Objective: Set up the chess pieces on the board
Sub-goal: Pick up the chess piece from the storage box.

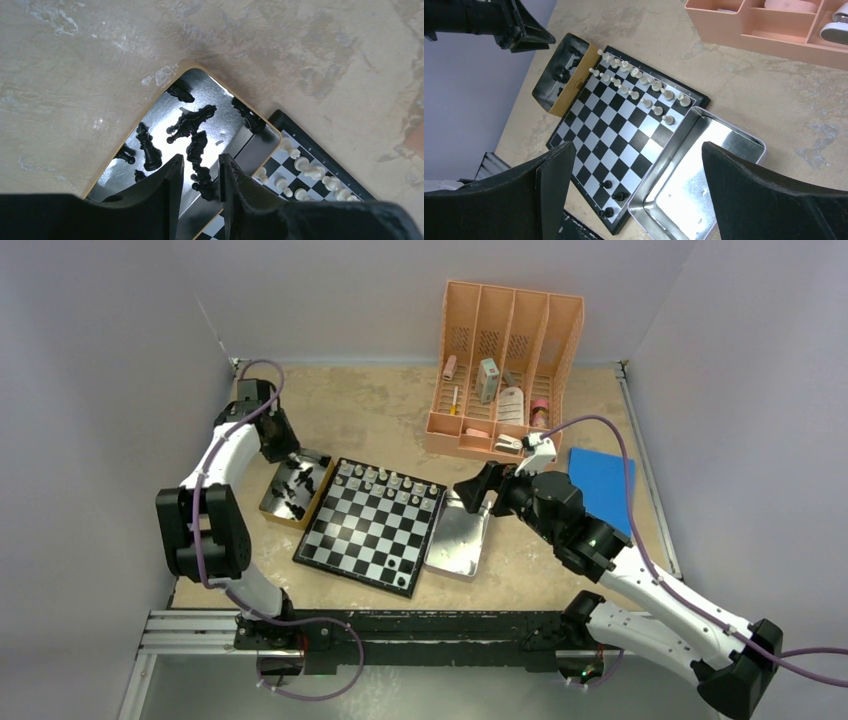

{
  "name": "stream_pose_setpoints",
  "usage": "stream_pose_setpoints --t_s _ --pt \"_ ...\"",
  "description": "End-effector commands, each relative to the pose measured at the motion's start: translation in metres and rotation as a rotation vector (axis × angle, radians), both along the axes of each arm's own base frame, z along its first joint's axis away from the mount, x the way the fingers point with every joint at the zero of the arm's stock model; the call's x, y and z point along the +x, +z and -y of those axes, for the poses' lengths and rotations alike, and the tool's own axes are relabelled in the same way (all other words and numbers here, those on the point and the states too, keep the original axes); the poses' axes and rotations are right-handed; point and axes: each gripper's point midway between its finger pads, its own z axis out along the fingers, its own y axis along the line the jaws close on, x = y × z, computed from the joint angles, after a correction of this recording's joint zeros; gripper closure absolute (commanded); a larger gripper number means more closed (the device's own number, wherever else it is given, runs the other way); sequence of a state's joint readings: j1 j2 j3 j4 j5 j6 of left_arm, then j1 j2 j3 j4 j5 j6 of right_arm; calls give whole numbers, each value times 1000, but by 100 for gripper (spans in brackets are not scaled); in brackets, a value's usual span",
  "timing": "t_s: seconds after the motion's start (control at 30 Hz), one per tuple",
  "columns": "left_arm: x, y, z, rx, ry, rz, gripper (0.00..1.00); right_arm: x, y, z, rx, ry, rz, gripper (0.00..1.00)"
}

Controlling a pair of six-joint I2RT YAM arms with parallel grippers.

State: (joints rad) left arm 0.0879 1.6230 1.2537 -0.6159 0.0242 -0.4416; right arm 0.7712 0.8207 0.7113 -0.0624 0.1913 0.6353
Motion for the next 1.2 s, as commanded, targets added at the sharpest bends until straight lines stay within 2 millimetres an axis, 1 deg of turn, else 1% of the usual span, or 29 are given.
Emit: stream_pose_setpoints --t_s 0.0,0.17,0.27,0.4,0.57,0.77,0.97,1.17 --pt "4 -14 -3 1 -38 -22 70 2 21 2 38 -8 63 2" --pt "-6 -31 -11 3 -58 -87 70 1 23 2 33 -5 60 2" --pt "-8 -38 -14 -6 -70 -102 70 1 27 3 40 -5 73 1" --pt "-9 -47 -12 -31 -91 -125 69 0 30 3 43 0 85 1" --pt "-10 -58 -2 -81 -141 -153 67 0 33 3 49 4 91 1" --pt "-10 -64 6 -119 -176 -163 66 -1 35 3 55 4 95 1" --pt "-11 -73 4 -113 -178 -194 66 -3 34 6 52 2 89 1" --pt "-6 -72 2 -105 -179 -189 65 -6 34 8 50 1 86 2"
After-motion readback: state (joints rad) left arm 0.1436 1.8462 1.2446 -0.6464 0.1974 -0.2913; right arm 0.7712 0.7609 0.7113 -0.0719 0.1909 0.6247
